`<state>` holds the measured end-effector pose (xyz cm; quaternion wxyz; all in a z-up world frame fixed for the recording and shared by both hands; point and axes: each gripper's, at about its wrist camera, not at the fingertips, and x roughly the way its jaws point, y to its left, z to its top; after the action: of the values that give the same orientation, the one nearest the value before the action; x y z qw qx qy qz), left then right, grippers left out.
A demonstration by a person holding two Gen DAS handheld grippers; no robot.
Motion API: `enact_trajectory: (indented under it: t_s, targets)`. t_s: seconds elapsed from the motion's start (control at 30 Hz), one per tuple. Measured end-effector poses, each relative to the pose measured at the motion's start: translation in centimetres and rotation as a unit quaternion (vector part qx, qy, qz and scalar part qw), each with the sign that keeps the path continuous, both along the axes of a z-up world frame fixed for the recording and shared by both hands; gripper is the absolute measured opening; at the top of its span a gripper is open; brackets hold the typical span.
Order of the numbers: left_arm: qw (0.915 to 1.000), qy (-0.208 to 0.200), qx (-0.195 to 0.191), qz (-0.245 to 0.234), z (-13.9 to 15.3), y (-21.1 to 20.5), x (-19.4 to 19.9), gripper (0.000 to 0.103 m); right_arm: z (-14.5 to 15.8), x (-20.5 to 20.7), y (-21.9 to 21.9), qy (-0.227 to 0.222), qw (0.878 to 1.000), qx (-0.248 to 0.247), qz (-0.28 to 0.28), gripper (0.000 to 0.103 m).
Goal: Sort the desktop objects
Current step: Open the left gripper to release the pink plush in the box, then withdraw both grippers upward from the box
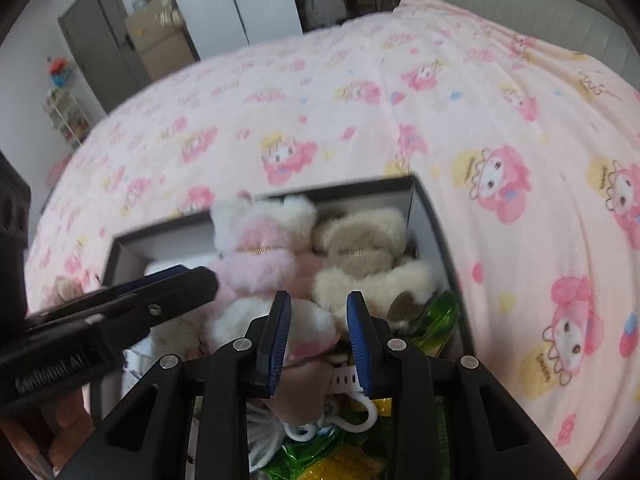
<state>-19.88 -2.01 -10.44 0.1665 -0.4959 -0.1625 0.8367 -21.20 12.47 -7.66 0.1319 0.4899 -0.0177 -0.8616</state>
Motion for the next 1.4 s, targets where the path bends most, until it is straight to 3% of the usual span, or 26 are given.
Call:
enact_trajectory:
  t_s: [0.3,0.37,0.4,0.5,0.57,0.6,0.63,0.73,0.87,0.97,1.07,1.2,1.4]
  targets:
    - [0.9999,0.000,-0.010,-0.009,-0.2,-0.2,-0.1,0.033,-1.2,-0.6,0.1,-0.025,1.000,-0.001,-0.012,0.026]
    - [0.9993,0.007,-0.035,-0.010,0.8,0.2,0.7,0.041,-0.9,-0.2,0.1,-0.020,1.000,0.002,-0.015,0.027]
    - [0.9990,0.012,-0.043,-0.007,1.3,0.2,1.1,0.050,-0.6,0.0,0.2,-0.016,1.000,0.008,-0.018,0.028]
    - [0.9970,0.032,-0.069,0.016,4.0,-0.6,3.3,0.075,0.7,1.3,0.8,-0.005,0.999,0.023,-0.039,0.044]
    - [0.9948,0.049,-0.085,0.027,5.7,-1.1,4.8,0.085,1.8,2.6,1.2,-0.003,0.999,0.020,-0.045,0.071]
    - [0.9927,0.070,-0.091,0.035,6.9,-1.5,6.1,0.088,2.4,3.6,1.1,0.000,0.999,0.025,-0.040,0.079]
    - [0.9908,0.085,-0.096,0.044,7.7,-1.9,7.1,0.092,2.8,4.2,1.1,0.007,0.999,0.027,-0.037,0.084]
    - [0.9839,0.124,-0.103,0.078,10.1,-3.1,11.2,0.102,4.7,7.8,0.4,0.036,0.998,0.044,-0.028,0.084]
    - [0.9785,0.138,-0.120,0.096,11.4,-3.6,16.1,0.102,7.1,12.1,-0.5,0.052,0.998,0.038,-0.014,0.084]
    - [0.9792,0.127,-0.119,0.104,11.0,-3.9,19.3,0.102,8.0,15.1,-1.0,0.056,0.998,0.033,-0.005,0.084]
    - [0.9820,0.106,-0.115,0.106,9.9,-3.9,22.1,0.102,7.5,18.1,-1.5,0.050,0.998,0.036,0.007,0.084]
    - [0.9794,0.104,-0.132,0.112,9.0,-3.4,25.4,0.102,6.2,21.3,-1.7,0.031,0.999,0.040,0.010,0.084]
    - [0.9808,0.097,-0.124,0.115,8.6,-3.3,27.9,0.102,5.6,24.0,-1.5,0.035,0.998,0.055,0.008,0.084]
